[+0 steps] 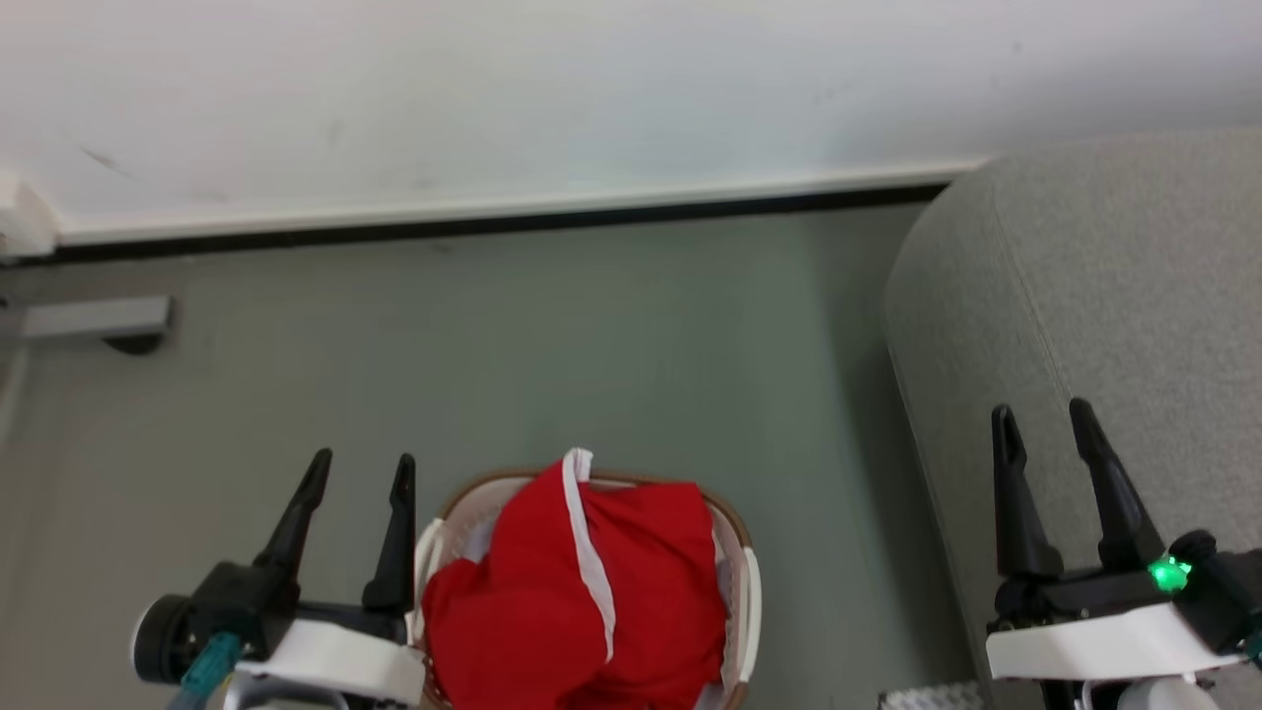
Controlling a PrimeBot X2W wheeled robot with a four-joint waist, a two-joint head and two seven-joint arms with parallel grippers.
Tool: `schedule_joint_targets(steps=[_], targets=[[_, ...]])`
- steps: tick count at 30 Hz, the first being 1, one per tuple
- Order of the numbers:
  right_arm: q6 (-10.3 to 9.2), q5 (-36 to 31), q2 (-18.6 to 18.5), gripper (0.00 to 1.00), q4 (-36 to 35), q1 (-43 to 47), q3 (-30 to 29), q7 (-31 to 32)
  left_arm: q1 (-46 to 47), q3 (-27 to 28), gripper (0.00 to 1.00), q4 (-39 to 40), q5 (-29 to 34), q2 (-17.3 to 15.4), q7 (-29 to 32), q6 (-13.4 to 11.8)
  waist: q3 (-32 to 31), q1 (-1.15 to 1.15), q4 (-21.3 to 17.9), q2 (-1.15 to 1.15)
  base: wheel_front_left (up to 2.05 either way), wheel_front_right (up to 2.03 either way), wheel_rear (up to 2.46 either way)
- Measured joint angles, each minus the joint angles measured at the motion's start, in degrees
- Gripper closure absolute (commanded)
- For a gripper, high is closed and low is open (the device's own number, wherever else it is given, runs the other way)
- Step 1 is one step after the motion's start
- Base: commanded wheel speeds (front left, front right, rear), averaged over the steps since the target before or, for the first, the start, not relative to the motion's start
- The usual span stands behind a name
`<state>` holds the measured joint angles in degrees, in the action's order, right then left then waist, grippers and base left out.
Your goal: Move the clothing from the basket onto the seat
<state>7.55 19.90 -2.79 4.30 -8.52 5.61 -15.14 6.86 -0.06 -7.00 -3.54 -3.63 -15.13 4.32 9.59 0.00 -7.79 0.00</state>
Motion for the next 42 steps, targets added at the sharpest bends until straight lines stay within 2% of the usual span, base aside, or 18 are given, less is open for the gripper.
schedule_joint_targets(steps=[8,13,26,36,42], targets=[[0.00,1.03,0.01,0.00,-3.15,-4.16,0.20,-0.02,9.13,-1.16,0.00,-11.01,-0.62,-2.60,1.11,1.55,8.08,0.01,-2.91,0.00,0.00,0.00,0.00],[0.00,1.76,-0.03,0.00,-4.36,-7.23,0.08,-0.03,15.94,-3.86,0.00,-19.74,-0.60,-4.74,6.38,2.32,13.67,0.01,-4.60,0.00,0.00,0.00,0.00],[0.00,2.50,-0.02,0.00,-6.15,-11.95,1.01,-0.02,29.08,-11.32,0.00,-41.12,-4.74,-6.92,20.72,3.21,24.50,0.01,-8.45,0.00,0.00,0.00,0.00],[0.00,4.53,-0.07,0.00,-6.08,-13.63,1.40,-0.02,36.22,-25.24,0.00,-50.40,-8.70,-10.51,26.87,3.22,30.91,0.01,-11.53,0.00,0.00,0.00,0.00],[0.00,5.82,-0.03,0.00,-6.12,-13.99,1.76,-0.02,38.83,-34.67,0.00,-52.20,-12.04,-12.47,31.77,3.21,34.30,0.00,-13.48,0.00,0.00,0.00,0.00]])
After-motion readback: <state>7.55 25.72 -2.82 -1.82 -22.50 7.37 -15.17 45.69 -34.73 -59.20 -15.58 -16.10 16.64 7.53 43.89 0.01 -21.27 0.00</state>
